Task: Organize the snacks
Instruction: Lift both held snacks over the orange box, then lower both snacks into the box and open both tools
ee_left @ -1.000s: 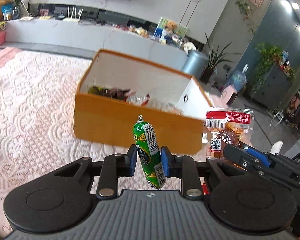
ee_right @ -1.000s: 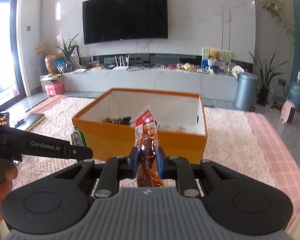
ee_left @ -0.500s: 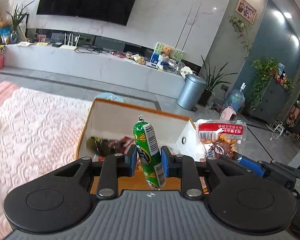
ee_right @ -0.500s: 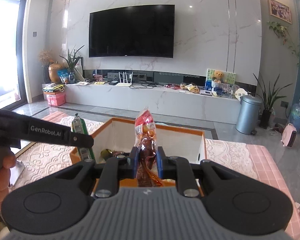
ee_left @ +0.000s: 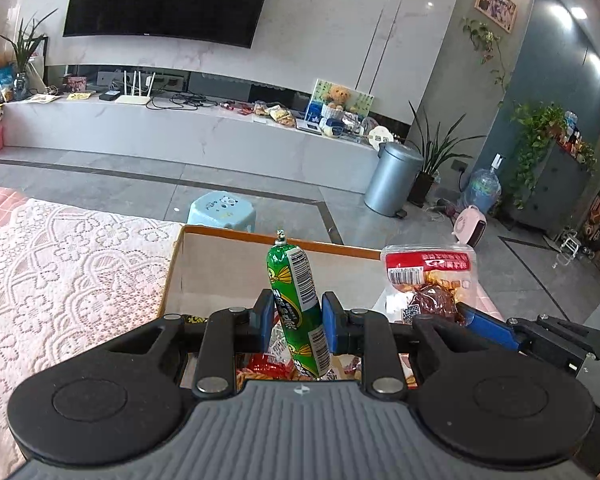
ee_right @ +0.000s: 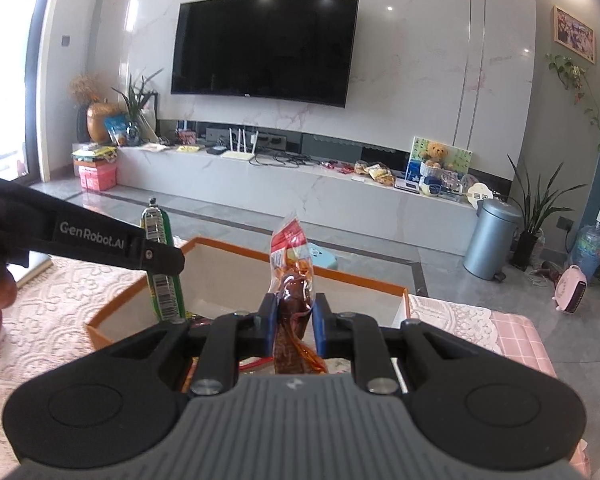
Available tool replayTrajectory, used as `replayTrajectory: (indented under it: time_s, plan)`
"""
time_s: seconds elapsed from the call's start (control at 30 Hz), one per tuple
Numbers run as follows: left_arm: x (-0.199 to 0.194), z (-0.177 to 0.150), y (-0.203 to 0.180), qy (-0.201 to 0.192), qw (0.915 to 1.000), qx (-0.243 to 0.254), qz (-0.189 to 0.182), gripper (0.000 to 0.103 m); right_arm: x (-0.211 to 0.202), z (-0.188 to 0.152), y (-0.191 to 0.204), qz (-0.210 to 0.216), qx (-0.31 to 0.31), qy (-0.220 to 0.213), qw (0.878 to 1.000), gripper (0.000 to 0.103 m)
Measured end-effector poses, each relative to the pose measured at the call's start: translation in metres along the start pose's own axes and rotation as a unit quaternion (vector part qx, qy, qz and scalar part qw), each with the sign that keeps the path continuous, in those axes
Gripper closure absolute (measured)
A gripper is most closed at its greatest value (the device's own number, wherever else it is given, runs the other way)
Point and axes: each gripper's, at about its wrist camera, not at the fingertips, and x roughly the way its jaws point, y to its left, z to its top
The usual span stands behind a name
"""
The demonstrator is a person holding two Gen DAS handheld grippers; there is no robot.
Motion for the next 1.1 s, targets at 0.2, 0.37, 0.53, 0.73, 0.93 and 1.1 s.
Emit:
replayTrajectory:
  time_s: [0.2, 0.37, 0.53, 0.73, 0.93, 1.1]
  plan:
    - [0.030, -0.001, 0.005, 0.023, 0.9996, 0.010, 0.011, 0.075, 0.034, -0.001, -0.002, -0.011, -0.007, 0.027, 1.000, 0.088]
    - [0.056, -0.003, 0.008, 0.046, 0.9983, 0.025, 0.024, 0.075, 0.061, 0.001, -0.003, -0.015, -0.018, 0.034, 0.999, 0.089]
    - [0.074, -0.006, 0.014, 0.061, 0.9970, 0.031, 0.037, 0.075, 0.083, 0.004, -0.002, -0.023, -0.033, 0.039, 0.998, 0.089]
    - [0.092, -0.008, 0.011, 0.077, 0.9942, 0.056, 0.051, 0.075, 0.119, -0.003, 0.001, -0.057, -0.084, 0.070, 0.992, 0.089]
    - [0.109, -0.015, 0.007, 0.108, 0.9896, 0.074, 0.059, 0.075, 0.154, -0.015, -0.002, -0.065, -0.107, 0.139, 0.982, 0.089]
    - [0.117, -0.015, 0.006, 0.129, 0.9861, 0.081, 0.066, 0.075, 0.165, -0.019, -0.002, -0.053, -0.117, 0.159, 0.979, 0.089]
